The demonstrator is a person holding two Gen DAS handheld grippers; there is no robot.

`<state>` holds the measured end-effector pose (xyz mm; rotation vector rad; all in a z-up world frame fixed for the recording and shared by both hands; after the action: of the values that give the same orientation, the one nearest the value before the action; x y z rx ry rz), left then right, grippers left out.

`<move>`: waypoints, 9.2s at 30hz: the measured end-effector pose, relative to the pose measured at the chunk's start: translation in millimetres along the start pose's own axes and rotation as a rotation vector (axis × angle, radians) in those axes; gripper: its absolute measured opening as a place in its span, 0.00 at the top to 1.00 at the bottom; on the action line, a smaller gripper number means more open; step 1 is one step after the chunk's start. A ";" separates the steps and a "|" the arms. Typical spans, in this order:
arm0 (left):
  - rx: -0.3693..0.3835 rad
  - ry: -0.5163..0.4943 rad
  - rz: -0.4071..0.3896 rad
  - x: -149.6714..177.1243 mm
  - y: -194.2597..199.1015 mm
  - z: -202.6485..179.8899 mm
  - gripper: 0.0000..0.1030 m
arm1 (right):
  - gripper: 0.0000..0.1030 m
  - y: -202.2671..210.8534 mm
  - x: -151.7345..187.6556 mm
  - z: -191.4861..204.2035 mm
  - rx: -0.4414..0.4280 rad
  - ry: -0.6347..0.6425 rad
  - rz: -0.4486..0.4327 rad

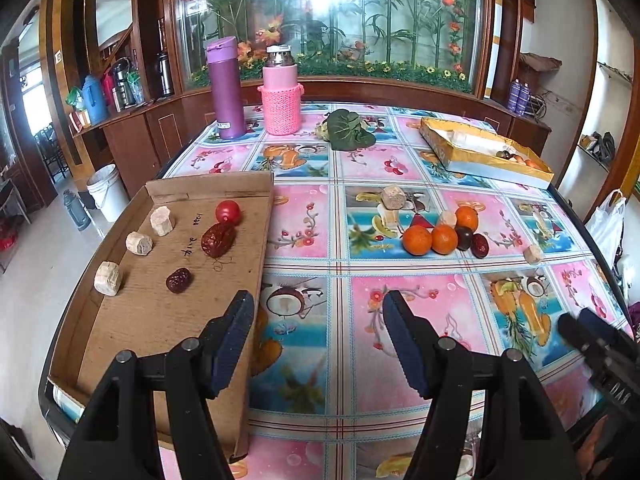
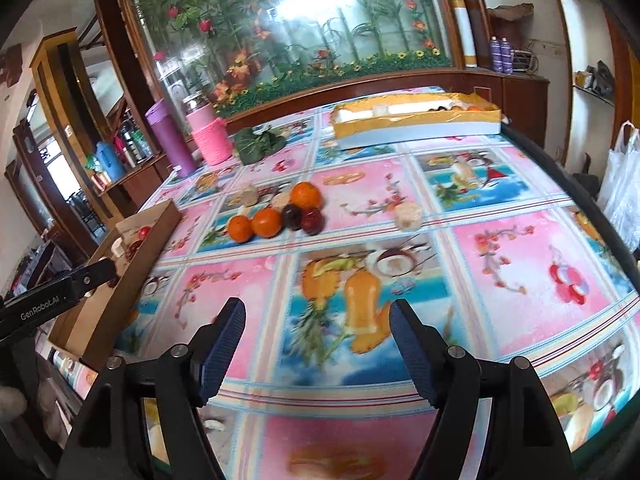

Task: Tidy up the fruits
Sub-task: 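Withdraw both tools from the tray, then grasp an orange with the left tool while the right tool grasps a round tan cake, then carry the orange and cake into the cardboard tray and open both tools, then withdraw both tools from the tray back toward the fruit pile, then grasp another orange with the left tool while the right tool grasps a red date, then carry the orange and red date into the tray and open both tools, then withdraw both tools from the tray back toward the fruit pile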

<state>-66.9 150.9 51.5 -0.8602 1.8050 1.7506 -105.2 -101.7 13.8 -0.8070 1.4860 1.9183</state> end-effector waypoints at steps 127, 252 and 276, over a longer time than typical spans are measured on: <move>0.102 0.200 0.039 -0.9 9.7 88.8 0.38 | 0.29 -86.4 -55.4 22.1 0.033 0.105 0.208; -0.187 0.266 -0.052 11.7 31.7 198.6 0.39 | 0.39 -79.5 2.6 310.2 -0.390 0.537 0.209; -0.142 -0.030 -0.076 1.6 38.5 56.3 0.22 | 0.22 -35.4 -36.0 86.9 -0.079 0.286 0.098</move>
<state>-100.5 206.1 73.2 -0.9413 1.6225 1.8501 -65.1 -12.3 36.1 -1.1002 1.6511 2.0090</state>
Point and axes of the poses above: each gripper's, at about its wrist camera, not at the fingertips, and y roughly against the way its jaws point, z to its left, x to its underside, the point moved 4 cm from there along -y, roughly the way its jaws point, and after that the axes turned 6 degrees about y, right-handed, at the moved point
